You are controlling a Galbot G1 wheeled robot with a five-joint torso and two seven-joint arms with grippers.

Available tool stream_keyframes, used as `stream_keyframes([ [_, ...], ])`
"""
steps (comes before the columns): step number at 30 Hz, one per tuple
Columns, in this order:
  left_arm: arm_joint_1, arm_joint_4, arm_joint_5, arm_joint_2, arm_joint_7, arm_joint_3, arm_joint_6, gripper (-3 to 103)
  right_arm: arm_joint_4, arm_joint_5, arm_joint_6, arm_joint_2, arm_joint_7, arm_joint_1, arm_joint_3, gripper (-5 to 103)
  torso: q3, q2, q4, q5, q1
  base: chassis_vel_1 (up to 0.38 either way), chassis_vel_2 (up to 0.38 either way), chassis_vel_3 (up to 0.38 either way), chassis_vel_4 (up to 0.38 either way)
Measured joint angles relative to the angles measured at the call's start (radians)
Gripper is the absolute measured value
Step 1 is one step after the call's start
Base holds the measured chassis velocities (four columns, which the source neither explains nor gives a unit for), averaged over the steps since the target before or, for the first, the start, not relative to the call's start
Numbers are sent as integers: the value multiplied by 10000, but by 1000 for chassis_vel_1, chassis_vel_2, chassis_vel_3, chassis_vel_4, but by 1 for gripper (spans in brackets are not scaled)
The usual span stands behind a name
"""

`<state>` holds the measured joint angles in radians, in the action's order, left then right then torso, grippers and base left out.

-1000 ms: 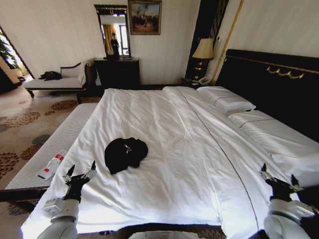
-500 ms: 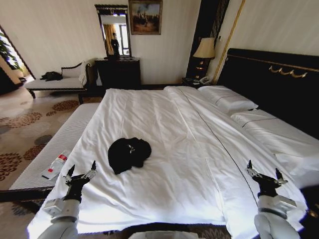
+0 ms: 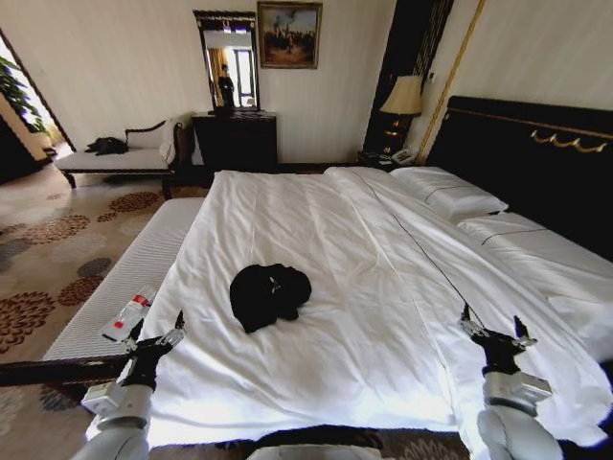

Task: Fold the clothes on the bed.

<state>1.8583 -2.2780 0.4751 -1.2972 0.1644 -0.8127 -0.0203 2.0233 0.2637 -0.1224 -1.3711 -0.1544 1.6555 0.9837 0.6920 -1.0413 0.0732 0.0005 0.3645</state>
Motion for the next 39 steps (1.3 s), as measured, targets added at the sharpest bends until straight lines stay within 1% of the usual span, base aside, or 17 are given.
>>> stream_keyframes([
  [4, -36, 0, 0, 2, -2, 20, -7, 100, -2, -75, -59, -31, -37, -24, -91, 100, 1, 1, -1, -6, 1, 15, 36, -5, -28],
  [11, -65, 41, -5, 9, -2, 58, -23, 100, -14, -151, -81, -80, -43, 41, -120, 100, 0, 0, -1, -6, 0, 40, 134, -42, -128],
  [16, -115, 68, -7, 50, 4, 69, -58, 100, 3, 84, -247, -93, 0, 62, -209, 100, 0, 0, -1, -5, 0, 60, 187, -77, -184],
  [18, -172, 110, -8, 164, 16, 76, -117, 100, 87, 193, -261, -80, 14, 61, -302, 100, 0, 1, -2, -13, 4, 31, 145, -19, -96],
  [21, -233, 165, -7, 314, 11, 91, -195, 100, 111, 188, -261, -65, 15, 57, -362, 100, 0, 1, -2, -11, 3, 9, 46, -12, -56],
  [22, -281, 205, -6, 416, 3, 100, -235, 100, 119, 179, -260, -62, 16, 54, -386, 100, 0, 1, -3, -6, 3, 0, 0, 0, 0],
  [24, -619, 387, 74, 850, -30, 140, -509, 100, 164, 143, -242, -57, 14, 72, -467, 100, 0, 0, -1, 2, -1, -9, -36, 2, 14],
  [26, -722, 436, 119, 951, -37, 155, -592, 100, 183, 137, -236, -56, 10, 91, -481, 100, -1, -1, -1, 1, -1, -18, -73, 4, 23],
  [27, -1095, 632, 357, 1292, -44, 210, -888, 100, 240, 118, -214, -53, -2, 135, -507, 100, -1, -2, -1, -1, -2, 0, 0, 0, 0],
  [29, -1795, 998, 927, 1830, -45, 328, -1280, 100, 352, 57, -152, -22, -42, 207, -518, 100, -1, -2, 0, -4, -2, 0, 0, 0, 0],
  [30, -1795, 998, 927, 1830, -45, 328, -1280, 100, 352, 57, -152, -22, -42, 207, -518, 100, -1, -2, 0, -4, -2, 0, 0, 0, 0],
  [32, -2602, 1468, 1613, 2384, 4, 516, -1551, 100, 495, 26, -69, 24, -96, 295, -488, 100, 0, -1, -1, -14, 0, 0, 0, 0, 0],
  [34, -3303, 1913, 2447, 2983, 97, 809, -1743, 100, 548, 24, -42, 40, -123, 372, -422, 100, 0, -1, -1, -8, 0, 0, 0, 0, 0],
  [35, -3303, 1913, 2447, 2983, 97, 809, -1743, 100, 548, 24, -42, 40, -123, 372, -422, 100, 0, -1, -1, -8, 0, 0, 0, 0, 0],
  [36, -3702, 2195, 2934, 3363, 104, 1076, -1830, 100, 563, 24, -37, 43, -131, 425, -386, 100, 0, -1, 0, -7, 0, 0, 0, 0, 0],
  [37, -4371, 2851, 3793, 4180, 53, 1609, -1947, 100, 563, 48, 21, 147, -161, 363, -504, 100, 0, -2, 12, -5, 0, 0, 0, 0, 0],
  [39, -4388, 2965, 3946, 4304, 12, 1629, -1985, 100, 514, 65, 86, 257, -186, 224, -652, 100, 0, -1, 10, -3, 0, 0, 0, 0, 0],
])
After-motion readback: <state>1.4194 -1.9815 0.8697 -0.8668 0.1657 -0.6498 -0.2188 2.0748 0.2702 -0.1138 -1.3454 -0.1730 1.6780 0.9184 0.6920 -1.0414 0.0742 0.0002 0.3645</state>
